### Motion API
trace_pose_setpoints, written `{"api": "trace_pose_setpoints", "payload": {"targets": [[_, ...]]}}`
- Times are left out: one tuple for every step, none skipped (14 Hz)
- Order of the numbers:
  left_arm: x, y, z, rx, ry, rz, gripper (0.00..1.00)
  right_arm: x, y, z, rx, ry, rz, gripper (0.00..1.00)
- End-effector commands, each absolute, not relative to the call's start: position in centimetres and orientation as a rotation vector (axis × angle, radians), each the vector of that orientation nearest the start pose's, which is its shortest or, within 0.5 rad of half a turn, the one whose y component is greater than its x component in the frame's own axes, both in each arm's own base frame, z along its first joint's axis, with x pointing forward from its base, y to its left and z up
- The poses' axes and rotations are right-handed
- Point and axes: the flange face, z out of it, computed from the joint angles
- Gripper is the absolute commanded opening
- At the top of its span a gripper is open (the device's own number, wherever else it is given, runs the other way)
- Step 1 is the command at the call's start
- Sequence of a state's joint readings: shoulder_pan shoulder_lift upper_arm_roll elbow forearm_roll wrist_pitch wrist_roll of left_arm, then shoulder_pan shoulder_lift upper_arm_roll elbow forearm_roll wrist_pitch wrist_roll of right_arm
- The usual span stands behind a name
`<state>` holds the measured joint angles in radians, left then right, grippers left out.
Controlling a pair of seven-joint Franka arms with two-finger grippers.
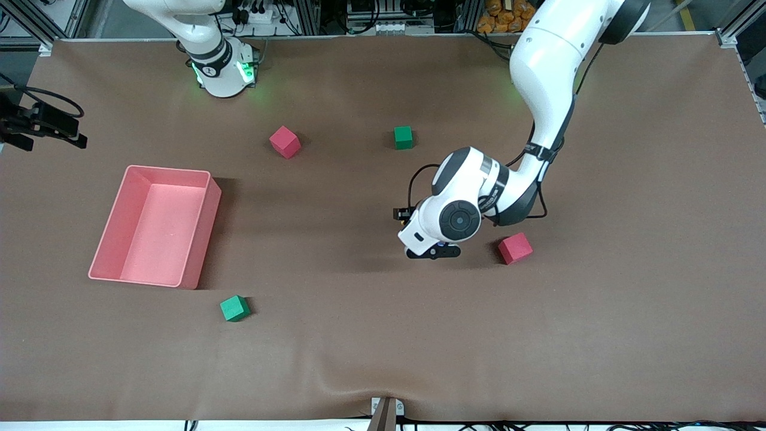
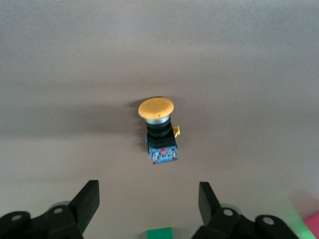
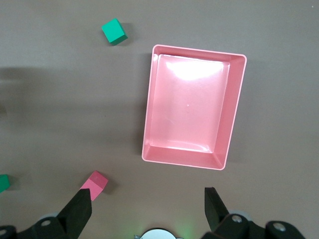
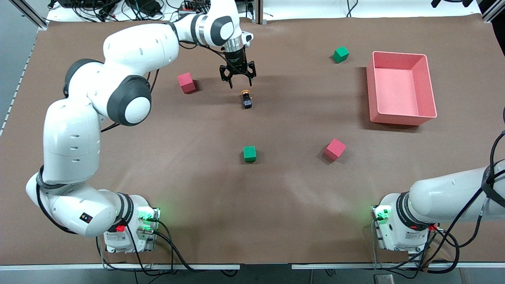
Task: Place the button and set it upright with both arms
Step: 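Lower the left gripper and grasp the lying yellow button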
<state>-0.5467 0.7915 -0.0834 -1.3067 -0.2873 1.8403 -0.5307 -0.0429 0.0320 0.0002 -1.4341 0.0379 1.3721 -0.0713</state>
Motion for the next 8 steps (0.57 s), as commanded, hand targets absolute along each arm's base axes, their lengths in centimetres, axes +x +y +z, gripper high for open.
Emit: {"api": "trace_pose_setpoints", "payload": {"targets": [[57.6, -44.4, 23.9, -3.255, -0.061, 0.668, 0.86, 54.0, -1.7, 65.9, -3.104, -0.111, 0.142, 1.00], [57.6, -44.4, 23.5, -3.257, -0.069, 0.668, 0.86, 54.0, -1.7, 65.9, -3.105, -0.111, 0.142, 1.00], [57.5, -44.4, 22.9, -3.252, -0.070, 0.675, 0.86, 54.0, -1.7, 65.9, -3.105, -0.116, 0.142, 1.00], [57.5, -44.4, 22.3, -3.246, -0.070, 0.685, 0.86, 54.0, -1.6, 65.9, -3.105, -0.139, 0.145, 1.00], [57.2, -44.6, 21.8, -3.239, -0.065, 0.694, 0.85, 54.0, -1.5, 65.9, -3.115, -0.149, 0.146, 1.00], [57.1, -44.5, 21.2, -3.233, -0.067, 0.701, 0.85, 54.0, -1.5, 65.9, -3.121, -0.148, 0.147, 1.00], [57.1, -44.5, 20.9, -3.229, -0.065, 0.706, 0.85, 54.0, -1.5, 66.0, -3.121, -0.143, 0.145, 1.00], [57.0, -44.5, 20.4, -3.227, -0.059, 0.714, 0.79, 54.0, -1.5, 66.1, -3.124, -0.136, 0.143, 1.00]]}}
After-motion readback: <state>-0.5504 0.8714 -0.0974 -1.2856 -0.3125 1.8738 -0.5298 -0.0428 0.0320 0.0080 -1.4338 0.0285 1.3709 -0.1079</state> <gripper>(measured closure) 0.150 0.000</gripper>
